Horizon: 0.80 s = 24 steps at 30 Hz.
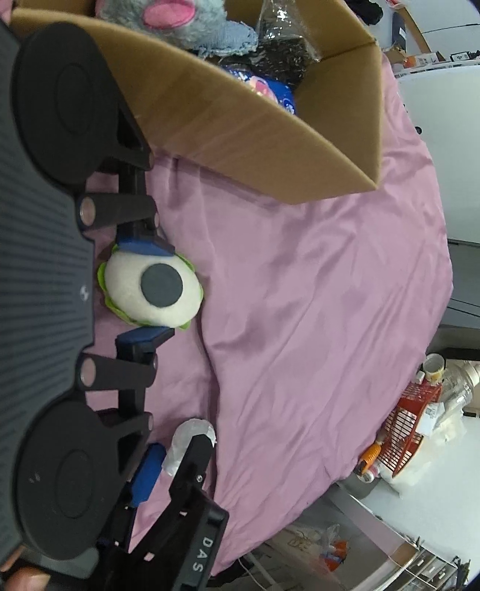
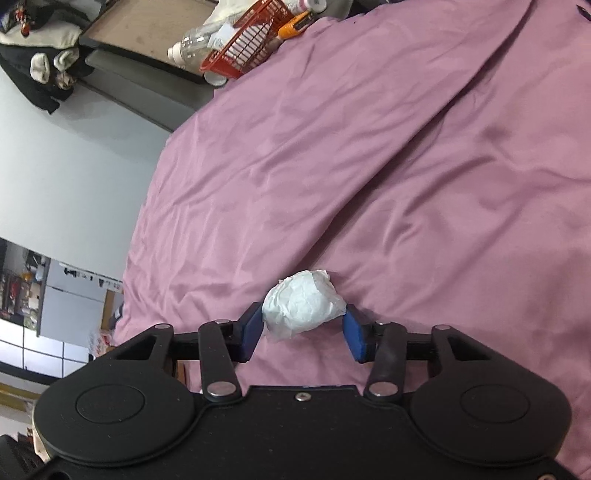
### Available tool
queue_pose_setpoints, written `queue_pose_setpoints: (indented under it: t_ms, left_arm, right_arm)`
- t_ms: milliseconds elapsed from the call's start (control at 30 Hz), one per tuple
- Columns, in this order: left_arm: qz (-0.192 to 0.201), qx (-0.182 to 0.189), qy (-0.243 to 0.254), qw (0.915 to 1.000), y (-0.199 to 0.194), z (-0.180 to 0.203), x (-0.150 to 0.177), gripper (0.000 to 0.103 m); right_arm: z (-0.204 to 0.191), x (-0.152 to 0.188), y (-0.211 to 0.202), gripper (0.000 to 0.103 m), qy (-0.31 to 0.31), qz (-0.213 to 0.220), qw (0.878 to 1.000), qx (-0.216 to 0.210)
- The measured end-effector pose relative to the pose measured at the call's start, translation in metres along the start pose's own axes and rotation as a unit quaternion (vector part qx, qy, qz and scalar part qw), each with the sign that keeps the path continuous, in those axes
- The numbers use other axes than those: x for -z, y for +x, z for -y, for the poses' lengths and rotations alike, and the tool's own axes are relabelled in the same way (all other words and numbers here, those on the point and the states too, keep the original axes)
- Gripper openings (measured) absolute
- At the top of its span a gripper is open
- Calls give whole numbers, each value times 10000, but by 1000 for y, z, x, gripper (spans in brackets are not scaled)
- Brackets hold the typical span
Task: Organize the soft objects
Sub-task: 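Carry tissue wad in right tool while left tool carries eyeball plush to box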
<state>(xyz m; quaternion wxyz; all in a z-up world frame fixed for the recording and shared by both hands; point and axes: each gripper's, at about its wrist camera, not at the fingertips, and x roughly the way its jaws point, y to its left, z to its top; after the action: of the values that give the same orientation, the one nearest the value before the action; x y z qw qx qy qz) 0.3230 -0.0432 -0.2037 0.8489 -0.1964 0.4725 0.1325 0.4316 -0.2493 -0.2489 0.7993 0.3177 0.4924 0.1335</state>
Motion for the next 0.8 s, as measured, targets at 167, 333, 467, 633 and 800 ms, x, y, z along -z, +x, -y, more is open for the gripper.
queue_pose_setpoints:
  t_ms: [167,333,467,633,800]
  left_arm:
    - [204,190,62,9996,-23,4,-1,38]
    - [448,368,42,9983,-52,1,0,38]
    - [662,490,19,9966,-82,-6,2,38]
    - [954,591,35,9937,-121,-19,4,38]
    - [1184,554,-83,9914,-154,-36,4,38]
  right_arm:
    - [-5,4,-11,45,-145,97,9998,-62]
    - [-16,8,-27,45,-322,215,9990,-222]
    - [-27,15,-43,45,-516,316,9975,-365]
    - [-46,27,-59,45,-831,380,9941,-585]
    - [-68,44,-73,45,-1164,396,9893,-784]
